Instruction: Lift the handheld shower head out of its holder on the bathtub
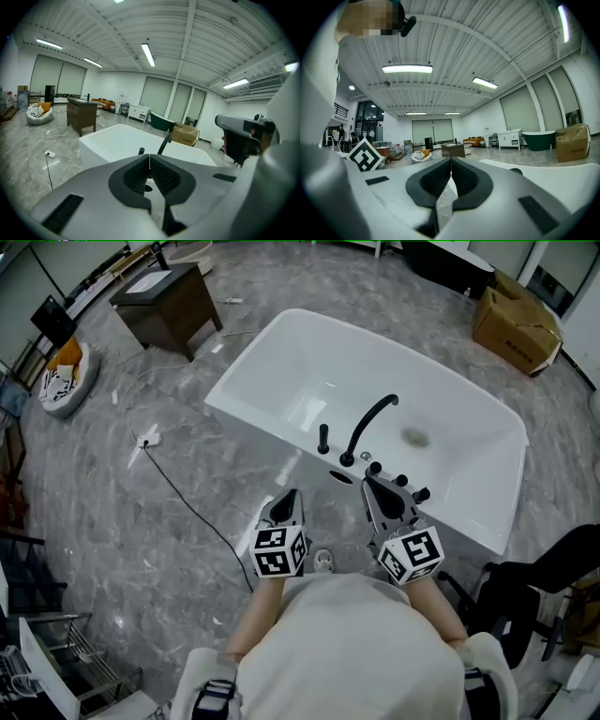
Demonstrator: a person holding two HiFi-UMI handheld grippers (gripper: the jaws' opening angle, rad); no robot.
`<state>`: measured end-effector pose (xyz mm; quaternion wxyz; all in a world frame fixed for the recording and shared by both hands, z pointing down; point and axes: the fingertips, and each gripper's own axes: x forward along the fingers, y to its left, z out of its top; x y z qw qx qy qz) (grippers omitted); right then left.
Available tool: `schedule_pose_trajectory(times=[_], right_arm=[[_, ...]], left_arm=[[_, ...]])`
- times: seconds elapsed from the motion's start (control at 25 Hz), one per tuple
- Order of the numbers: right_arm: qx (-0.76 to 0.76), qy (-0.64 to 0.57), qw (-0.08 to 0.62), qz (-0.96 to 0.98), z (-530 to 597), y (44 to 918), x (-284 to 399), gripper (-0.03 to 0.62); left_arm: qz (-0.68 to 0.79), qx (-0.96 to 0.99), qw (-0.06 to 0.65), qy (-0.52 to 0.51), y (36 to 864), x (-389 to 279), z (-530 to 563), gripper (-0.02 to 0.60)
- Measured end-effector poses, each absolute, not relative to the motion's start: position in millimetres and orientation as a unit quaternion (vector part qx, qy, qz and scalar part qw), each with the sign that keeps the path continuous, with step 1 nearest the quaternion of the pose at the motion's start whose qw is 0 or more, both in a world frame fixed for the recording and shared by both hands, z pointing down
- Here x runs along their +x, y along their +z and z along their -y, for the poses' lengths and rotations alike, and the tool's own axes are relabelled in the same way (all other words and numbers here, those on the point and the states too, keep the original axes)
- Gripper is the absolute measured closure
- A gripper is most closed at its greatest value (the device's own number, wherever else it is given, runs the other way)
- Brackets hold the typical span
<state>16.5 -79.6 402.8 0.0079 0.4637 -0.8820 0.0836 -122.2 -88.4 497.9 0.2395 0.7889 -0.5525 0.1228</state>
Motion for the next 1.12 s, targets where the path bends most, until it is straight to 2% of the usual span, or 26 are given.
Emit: schedule_pose_trajectory(times=[0.4, 0.8, 1.12], right_arm=[[0.487, 0.099, 0.020, 0.867, 122.3, 412.7, 15.8, 0.574], [0.495, 0.134, 0.051, 0.857, 151.3, 445.0, 31.3, 0.574], [0.486, 0.145, 0.059, 0.860, 195.1, 459.8, 41.9, 0.574]], left_arm=[[0.534, 0.800, 0.237, 0.133, 520.4, -126.6, 144.0, 0.560], [0.525, 0.794, 0.265, 0.152, 587.5, -108.1, 184.8, 0.560], [0.496, 0.811, 0.258, 0.172, 631.5, -82.0, 216.7, 0.560]])
